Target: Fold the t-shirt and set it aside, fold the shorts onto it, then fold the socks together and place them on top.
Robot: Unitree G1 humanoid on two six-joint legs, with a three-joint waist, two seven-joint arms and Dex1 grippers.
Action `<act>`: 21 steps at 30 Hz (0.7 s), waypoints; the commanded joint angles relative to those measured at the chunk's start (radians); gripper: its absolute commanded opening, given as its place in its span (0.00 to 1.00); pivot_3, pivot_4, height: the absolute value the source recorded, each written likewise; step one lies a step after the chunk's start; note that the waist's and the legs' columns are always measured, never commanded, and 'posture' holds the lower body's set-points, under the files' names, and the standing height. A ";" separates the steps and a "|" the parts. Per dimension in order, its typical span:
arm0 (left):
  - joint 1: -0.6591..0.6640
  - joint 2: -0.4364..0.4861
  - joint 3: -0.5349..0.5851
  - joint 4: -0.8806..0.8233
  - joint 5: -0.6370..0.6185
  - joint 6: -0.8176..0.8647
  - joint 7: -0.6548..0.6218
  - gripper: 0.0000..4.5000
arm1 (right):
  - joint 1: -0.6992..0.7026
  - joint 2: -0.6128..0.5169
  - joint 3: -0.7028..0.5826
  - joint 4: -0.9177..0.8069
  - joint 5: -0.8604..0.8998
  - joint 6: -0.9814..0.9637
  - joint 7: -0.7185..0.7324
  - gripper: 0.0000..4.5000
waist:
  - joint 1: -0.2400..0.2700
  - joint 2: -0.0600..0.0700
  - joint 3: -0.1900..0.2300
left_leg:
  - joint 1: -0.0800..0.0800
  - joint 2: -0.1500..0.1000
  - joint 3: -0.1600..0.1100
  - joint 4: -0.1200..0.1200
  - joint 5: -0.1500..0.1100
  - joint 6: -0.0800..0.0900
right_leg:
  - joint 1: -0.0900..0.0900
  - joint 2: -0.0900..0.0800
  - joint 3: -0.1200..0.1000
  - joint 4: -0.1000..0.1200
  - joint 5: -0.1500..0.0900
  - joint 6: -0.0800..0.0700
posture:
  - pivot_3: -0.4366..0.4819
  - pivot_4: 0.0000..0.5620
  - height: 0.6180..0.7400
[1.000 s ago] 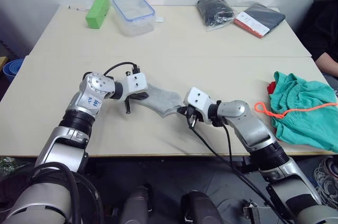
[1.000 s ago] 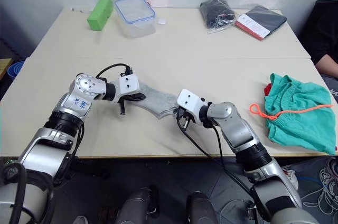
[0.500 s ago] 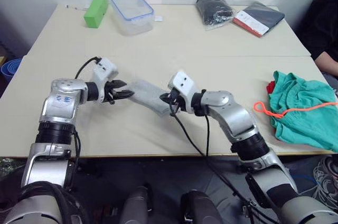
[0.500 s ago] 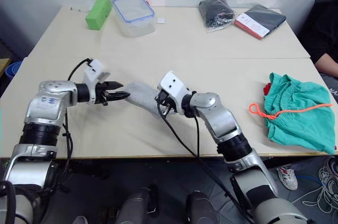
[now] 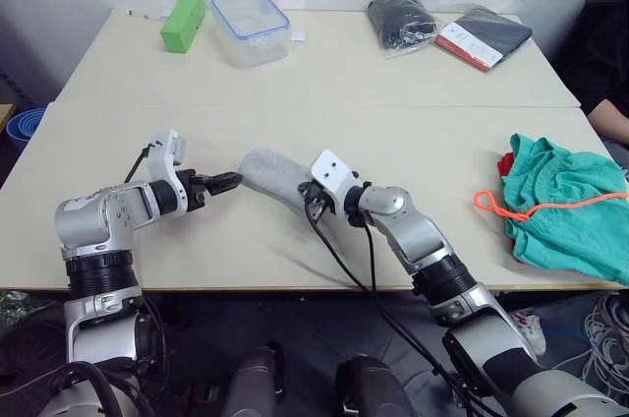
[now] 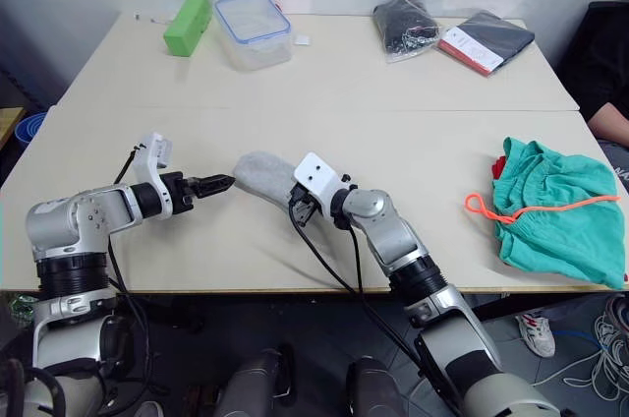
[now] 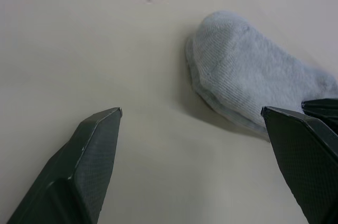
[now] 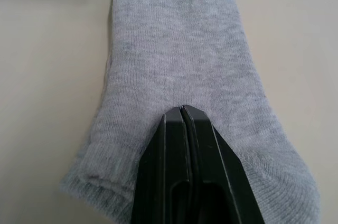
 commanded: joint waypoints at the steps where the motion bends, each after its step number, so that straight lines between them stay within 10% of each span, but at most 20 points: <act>1: -0.029 -0.009 -0.035 0.029 -0.024 -0.016 0.011 0.99 | 0.016 -0.013 -0.055 -0.097 0.026 0.059 -0.006 0.00 | 0.001 0.000 0.000 | 0.000 0.000 0.000 0.000 0.000 0.000 | 0.000 0.000 0.000 0.000 0.000 0.000 | 0.48 0.27 1.00; 18: -0.172 -0.097 -0.058 0.327 -0.035 -0.114 0.083 0.99 | 0.143 -0.052 -0.025 -0.188 -0.002 0.157 -0.008 0.00 | 0.002 -0.002 -0.002 | 0.003 0.000 0.000 -0.001 0.000 0.000 | 0.002 0.000 0.000 -0.001 0.000 0.000 | 0.48 0.27 1.00; 21: -0.171 -0.102 -0.064 0.344 -0.036 -0.128 0.093 0.85 | 0.150 -0.051 -0.024 -0.196 -0.002 0.160 -0.011 0.00 | 0.003 -0.003 -0.003 | 0.004 -0.001 0.000 -0.001 0.000 0.000 | 0.004 0.000 -0.001 -0.002 0.000 0.000 | 0.48 0.27 1.00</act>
